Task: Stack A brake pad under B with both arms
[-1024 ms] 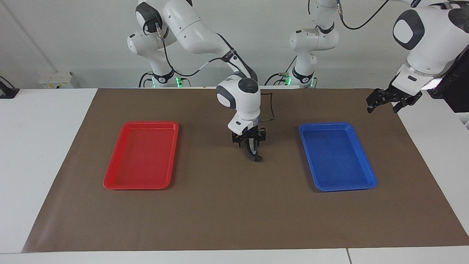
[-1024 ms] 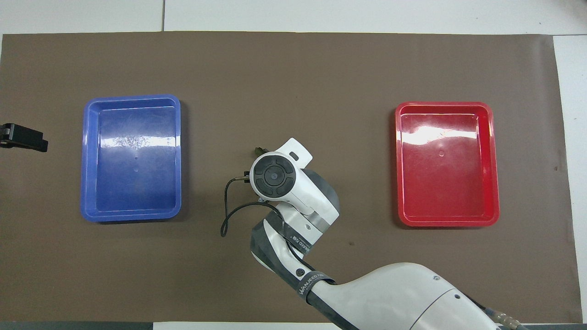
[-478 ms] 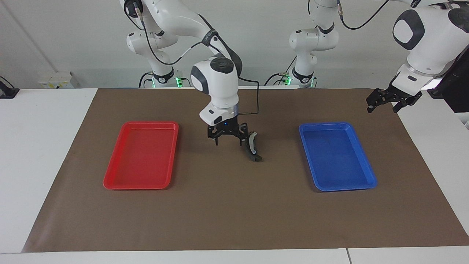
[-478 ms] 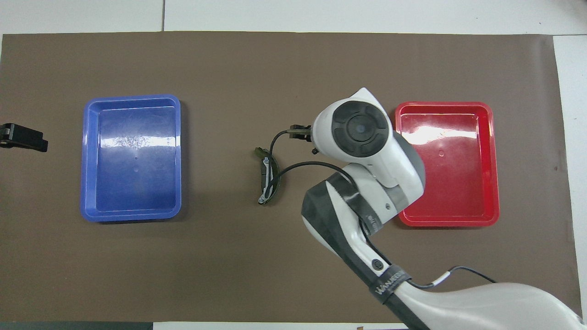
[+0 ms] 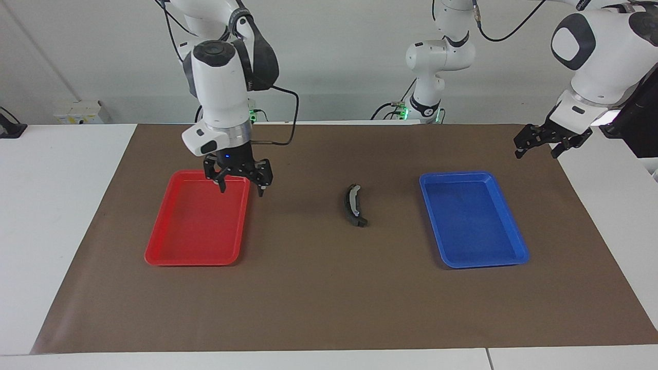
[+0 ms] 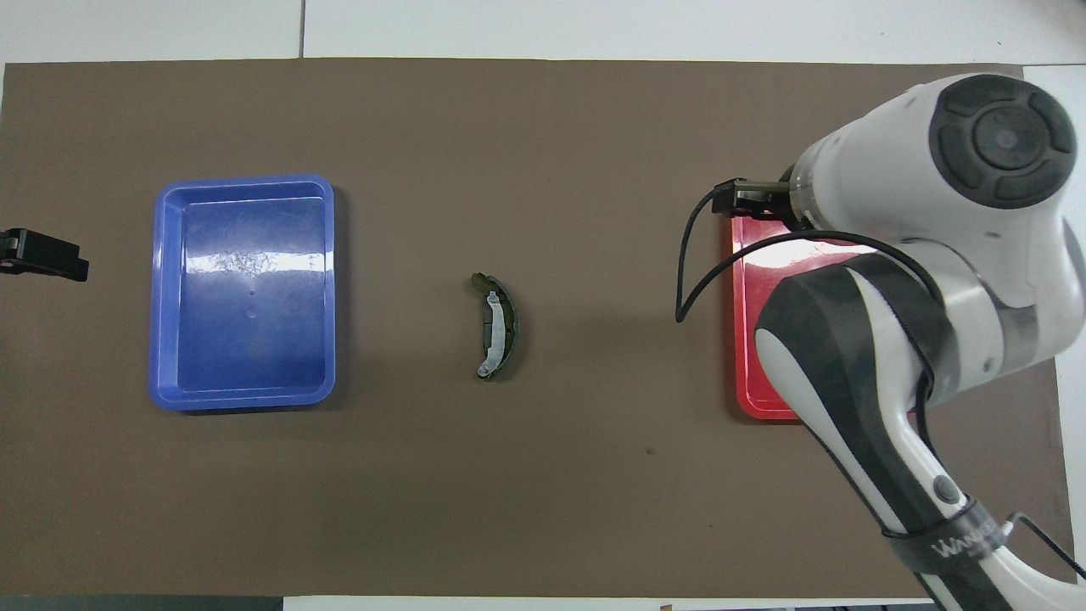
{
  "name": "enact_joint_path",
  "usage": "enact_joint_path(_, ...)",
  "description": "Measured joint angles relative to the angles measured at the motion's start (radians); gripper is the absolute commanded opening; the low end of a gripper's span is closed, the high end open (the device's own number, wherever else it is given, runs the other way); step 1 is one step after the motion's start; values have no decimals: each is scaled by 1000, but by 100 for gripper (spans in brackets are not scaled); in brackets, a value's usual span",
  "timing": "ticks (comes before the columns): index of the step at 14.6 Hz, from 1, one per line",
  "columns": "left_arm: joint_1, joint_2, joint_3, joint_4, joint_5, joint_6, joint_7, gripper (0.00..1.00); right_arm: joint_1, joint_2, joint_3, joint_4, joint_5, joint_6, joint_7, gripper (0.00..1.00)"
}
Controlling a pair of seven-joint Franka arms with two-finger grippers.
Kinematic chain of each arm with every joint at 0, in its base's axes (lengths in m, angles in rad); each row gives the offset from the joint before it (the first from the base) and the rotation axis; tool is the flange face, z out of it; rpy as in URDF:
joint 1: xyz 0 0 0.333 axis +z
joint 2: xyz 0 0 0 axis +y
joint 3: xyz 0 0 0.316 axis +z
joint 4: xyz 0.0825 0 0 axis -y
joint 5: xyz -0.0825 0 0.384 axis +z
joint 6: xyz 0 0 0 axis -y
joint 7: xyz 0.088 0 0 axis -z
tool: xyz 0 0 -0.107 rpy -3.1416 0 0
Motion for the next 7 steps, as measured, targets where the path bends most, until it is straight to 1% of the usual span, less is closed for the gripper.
enact_joint_path(3,0,0,0,0,0,0,0,99,-66,-63,-1,2,4,-102,-82,100)
enact_joint_path(5,0,0,0,0,0,0,0,99,-104,-103,-1,11,23,-173,-103,100)
enact_joint_path(7,0,0,0,0,0,0,0,99,-134,-125,-1,33,31,-239,-112,100)
